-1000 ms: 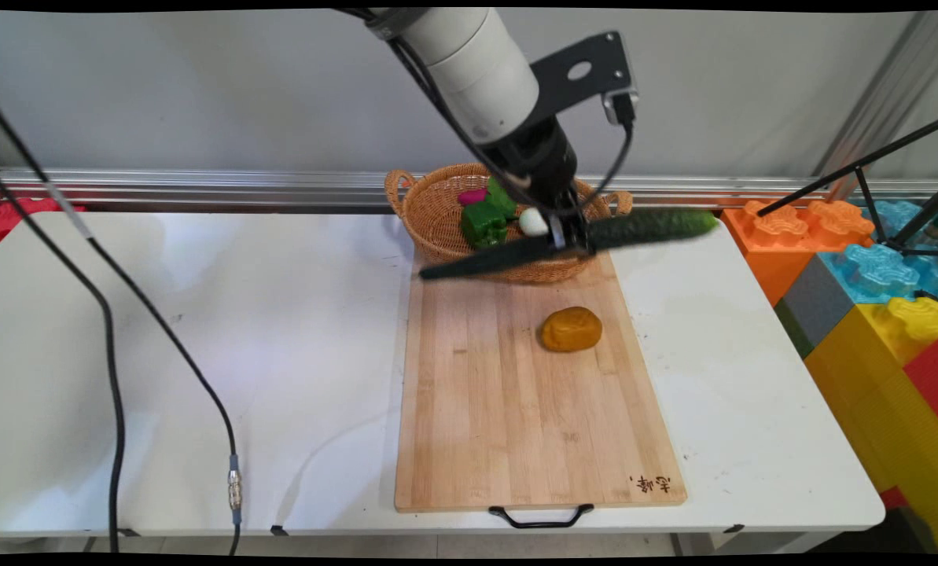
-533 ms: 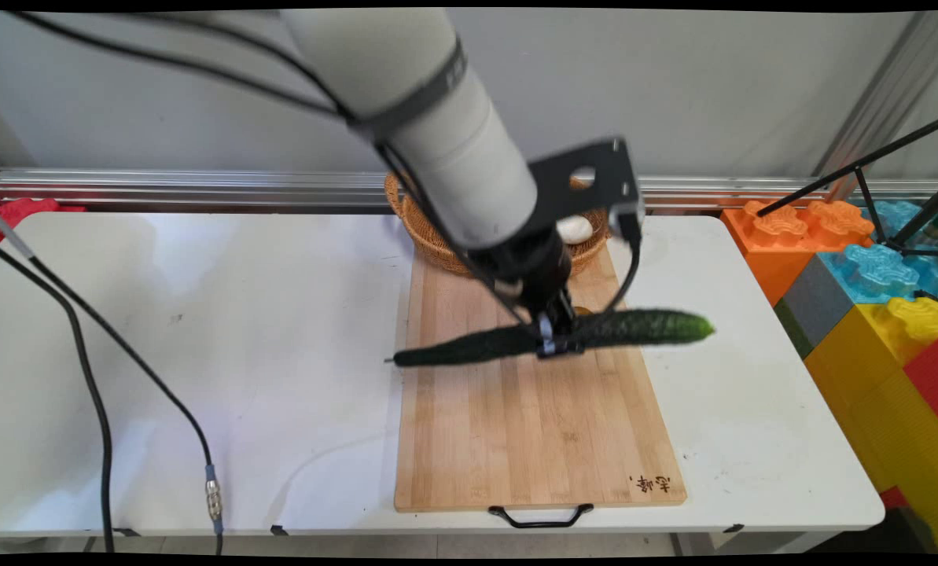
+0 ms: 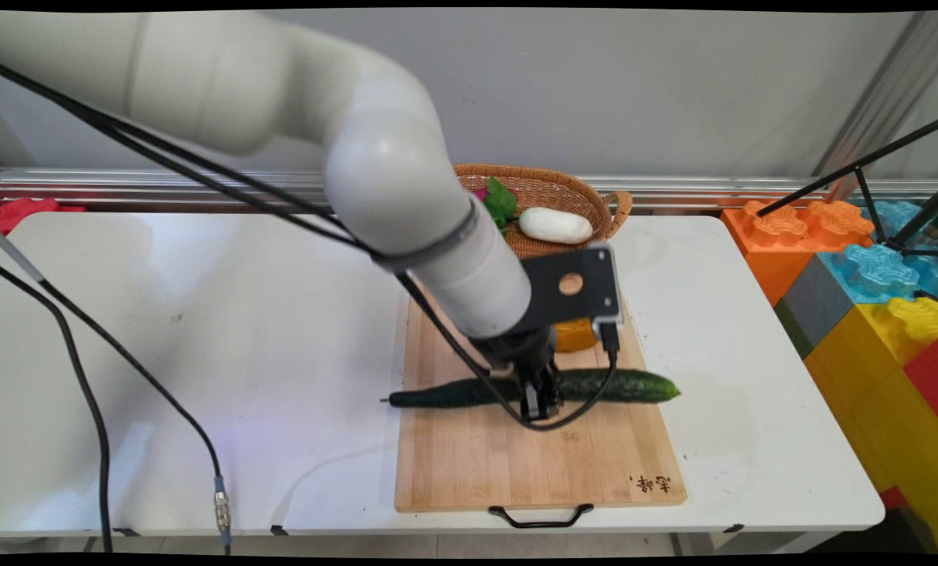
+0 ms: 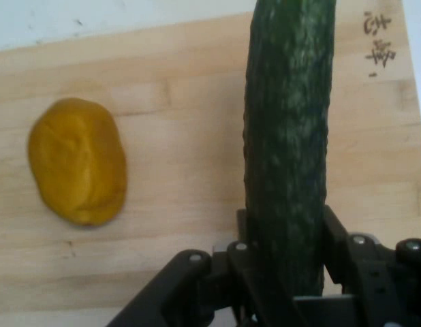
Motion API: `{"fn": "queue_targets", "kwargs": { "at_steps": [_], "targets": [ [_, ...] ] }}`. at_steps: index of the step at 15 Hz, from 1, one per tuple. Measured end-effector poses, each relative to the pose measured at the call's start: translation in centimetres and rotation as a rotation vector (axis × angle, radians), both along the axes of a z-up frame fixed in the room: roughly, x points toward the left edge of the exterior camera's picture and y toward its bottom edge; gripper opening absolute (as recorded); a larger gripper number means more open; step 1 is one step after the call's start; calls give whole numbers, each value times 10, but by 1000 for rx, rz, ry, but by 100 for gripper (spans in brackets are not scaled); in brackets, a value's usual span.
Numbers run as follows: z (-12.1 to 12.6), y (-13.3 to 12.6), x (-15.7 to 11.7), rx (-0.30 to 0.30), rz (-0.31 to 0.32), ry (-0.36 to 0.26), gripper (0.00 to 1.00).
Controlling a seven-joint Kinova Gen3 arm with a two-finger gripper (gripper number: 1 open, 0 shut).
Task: Place the picked object on the cutting board
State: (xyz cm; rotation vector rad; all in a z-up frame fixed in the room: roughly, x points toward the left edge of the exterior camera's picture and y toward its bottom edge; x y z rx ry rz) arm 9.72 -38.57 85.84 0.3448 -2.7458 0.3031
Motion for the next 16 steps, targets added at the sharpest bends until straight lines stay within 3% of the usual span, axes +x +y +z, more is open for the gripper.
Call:
{"fn": "queue_targets", "kwargs": {
  "at_steps": [5,10,11,16],
  "targets": [
    [-36,4,-5,2,-2,-18,0],
    [-56,4,-10,-1,-1,-22,0],
    [-58,3,-10,0,0,-21,100],
    [-69,3,-12,11,13,-21,100]
  ]
}}
